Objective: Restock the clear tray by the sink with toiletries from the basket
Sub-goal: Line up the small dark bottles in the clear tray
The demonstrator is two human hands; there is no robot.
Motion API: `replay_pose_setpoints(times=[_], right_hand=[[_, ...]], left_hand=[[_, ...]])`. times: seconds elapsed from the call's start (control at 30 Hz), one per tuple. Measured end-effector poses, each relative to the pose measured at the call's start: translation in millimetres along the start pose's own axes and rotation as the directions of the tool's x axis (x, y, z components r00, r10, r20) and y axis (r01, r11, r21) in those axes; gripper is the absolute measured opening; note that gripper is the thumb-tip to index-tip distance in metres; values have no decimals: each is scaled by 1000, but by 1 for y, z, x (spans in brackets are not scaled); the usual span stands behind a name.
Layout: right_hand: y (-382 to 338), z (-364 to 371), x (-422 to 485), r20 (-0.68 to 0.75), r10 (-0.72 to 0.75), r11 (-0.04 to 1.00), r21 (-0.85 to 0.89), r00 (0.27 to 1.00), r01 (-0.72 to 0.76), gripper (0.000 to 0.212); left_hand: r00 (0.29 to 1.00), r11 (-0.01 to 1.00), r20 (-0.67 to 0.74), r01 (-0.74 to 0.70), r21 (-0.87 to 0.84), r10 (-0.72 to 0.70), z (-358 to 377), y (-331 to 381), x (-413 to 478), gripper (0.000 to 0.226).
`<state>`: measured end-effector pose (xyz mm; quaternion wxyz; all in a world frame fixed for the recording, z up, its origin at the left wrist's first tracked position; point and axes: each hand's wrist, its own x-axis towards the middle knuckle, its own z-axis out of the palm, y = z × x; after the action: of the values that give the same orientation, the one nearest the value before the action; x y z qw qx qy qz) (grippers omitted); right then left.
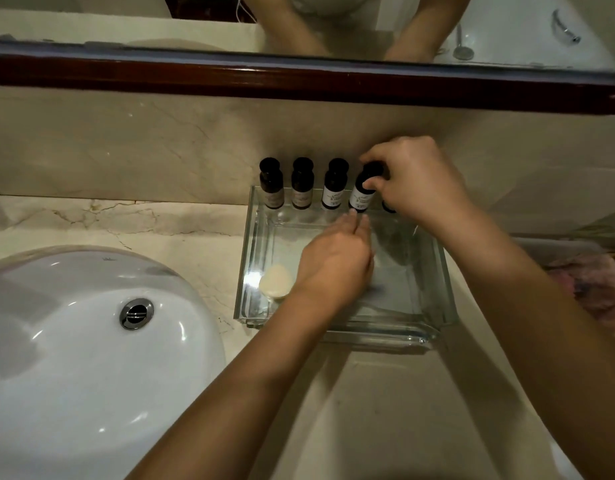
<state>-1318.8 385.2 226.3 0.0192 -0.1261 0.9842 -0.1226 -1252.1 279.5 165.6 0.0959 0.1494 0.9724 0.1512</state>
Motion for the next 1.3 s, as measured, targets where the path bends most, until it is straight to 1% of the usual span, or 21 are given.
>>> replay_pose_setpoints(times=[0.1, 0.23, 0.4, 0.57, 0.67, 0.77, 0.93, 1.1, 1.3], right_hand=[[2, 1, 0, -7, -17, 1000, 5, 1000, 17, 38], [3, 1, 0, -9, -31, 999, 9, 999, 31, 37], [5, 1, 0, -7, -30, 999, 17, 1000, 30, 37], [6, 1, 0, 6, -32, 999, 42, 999, 32, 38], [6, 0, -1, 8, -19, 998, 61, 1000, 19, 42], [10, -6, -6, -22, 1, 997, 73, 1000, 0, 47], [28, -20, -21, -93, 66, 997, 58, 994, -60, 42], [39, -19, -20, -20, 121, 993, 13, 992, -121, 45], [40, -10, -15, -44, 126, 992, 28, 991, -125, 38]], left_hand=[[1000, 1000, -26, -1, 21, 2, 7, 5, 7, 55], [1000, 1000, -2, -5, 11, 5, 11, 8, 7, 55], [1000, 1000, -9, 0, -19, 0, 11, 7, 6, 55], [999, 997, -9, 53, -53, -54, 9, 8, 6, 55], [998, 997, -7, 61, -49, -61, 9, 8, 7, 54], [998, 997, -3, 65, -46, -65, 8, 8, 6, 54], [998, 998, 5, 56, -43, -56, 6, 5, 2, 54], [997, 993, 2, 83, -82, -83, 4, 5, -3, 54], [997, 992, 4, 76, -99, -76, 6, 8, -4, 54]])
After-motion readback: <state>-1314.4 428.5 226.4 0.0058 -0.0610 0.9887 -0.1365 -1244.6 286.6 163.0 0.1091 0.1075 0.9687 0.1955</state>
